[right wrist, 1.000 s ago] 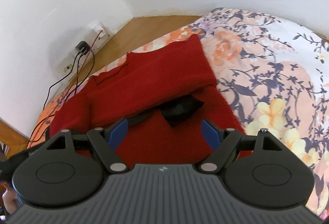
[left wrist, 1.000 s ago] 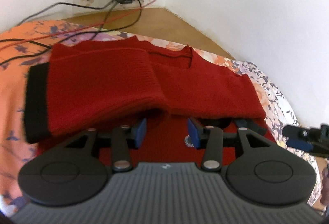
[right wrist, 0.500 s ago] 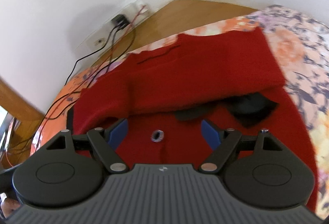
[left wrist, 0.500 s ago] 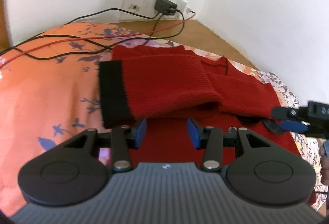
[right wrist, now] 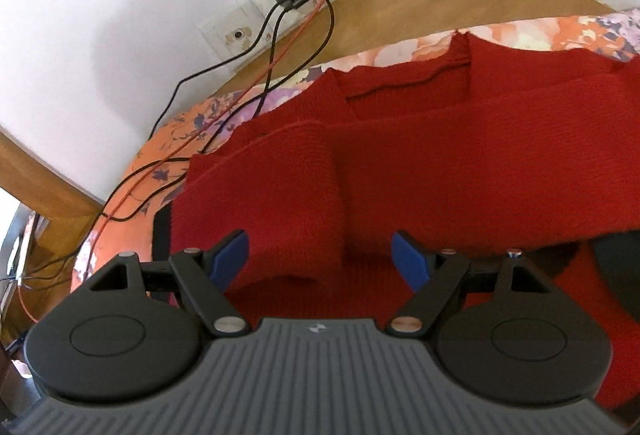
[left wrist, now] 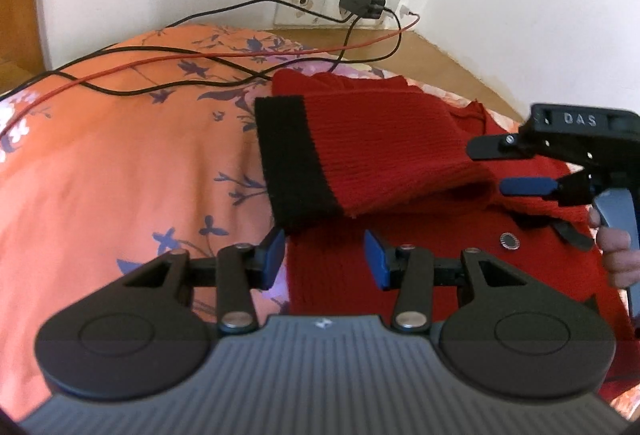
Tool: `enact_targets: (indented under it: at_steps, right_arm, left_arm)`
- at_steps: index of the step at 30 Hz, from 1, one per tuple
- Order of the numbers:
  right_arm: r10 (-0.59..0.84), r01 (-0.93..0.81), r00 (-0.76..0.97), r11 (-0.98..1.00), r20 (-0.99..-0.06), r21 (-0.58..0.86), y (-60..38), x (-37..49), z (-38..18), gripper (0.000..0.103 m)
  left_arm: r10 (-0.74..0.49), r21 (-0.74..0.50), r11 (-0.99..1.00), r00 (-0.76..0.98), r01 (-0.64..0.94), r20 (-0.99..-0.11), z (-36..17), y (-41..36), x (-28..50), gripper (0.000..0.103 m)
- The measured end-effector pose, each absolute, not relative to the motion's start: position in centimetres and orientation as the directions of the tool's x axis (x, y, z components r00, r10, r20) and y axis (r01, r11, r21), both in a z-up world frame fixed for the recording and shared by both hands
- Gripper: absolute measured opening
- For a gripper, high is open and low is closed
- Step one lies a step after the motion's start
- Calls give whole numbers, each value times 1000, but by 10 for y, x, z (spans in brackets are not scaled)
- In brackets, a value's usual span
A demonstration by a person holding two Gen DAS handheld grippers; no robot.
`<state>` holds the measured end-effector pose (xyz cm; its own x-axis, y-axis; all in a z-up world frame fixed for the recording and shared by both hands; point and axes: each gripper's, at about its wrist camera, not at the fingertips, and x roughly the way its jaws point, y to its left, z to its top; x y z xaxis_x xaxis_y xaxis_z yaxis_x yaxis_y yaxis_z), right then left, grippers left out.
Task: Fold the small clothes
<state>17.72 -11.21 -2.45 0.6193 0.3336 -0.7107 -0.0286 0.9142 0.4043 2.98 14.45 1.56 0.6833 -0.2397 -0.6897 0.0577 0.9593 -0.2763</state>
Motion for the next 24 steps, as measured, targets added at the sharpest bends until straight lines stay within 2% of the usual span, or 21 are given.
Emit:
enact_targets:
  at_steps: [5,10,11,12,13,14,15,18,20,24]
  right_arm:
    - [309,-31,606,930,-733,367,-105,197,-37,84]
    - [346,-73,606,921,-716,383,-99,208,-43,81]
    - [356,-86,605,919,-713,385,-97,210,-43,71]
    - [370,-104,604,915,-706,390,-95,211,-42,49]
    - [375,-114,604,914,-703,390,-93,212,-41,41]
    - [364,-111,614,918,-700,380,-93,212,-39,23]
    - [365,-120,625,919,-691,377,-93,211,-36,17]
    - [383,-166,684,910,-621,379,-97,203,-19,16]
    - [343,-173,727,930,-594,325,-97,199,-8,16]
    - [222,-111,734,971,-641,210,-100,211,-19,16]
  left_arm:
    - [-225,-256,965,689,58,-689,10,145,34,46]
    - [-217,-265,964,689,38,-692,4,150,37,46]
    - [-214,-261,965,688,37,-693,4,150,36,46]
    - [-211,-257,966,688,36,-694,4,151,36,46]
    - [-207,-255,966,688,33,-695,3,151,36,46]
    - [-205,-253,967,688,31,-696,3,152,37,46]
    - [-205,-253,967,689,32,-696,3,152,37,46]
    - [-194,-242,970,692,29,-696,2,153,38,46]
    - [-185,-237,971,687,19,-703,0,155,39,46]
    - [-213,-275,961,677,16,-704,1,160,40,46]
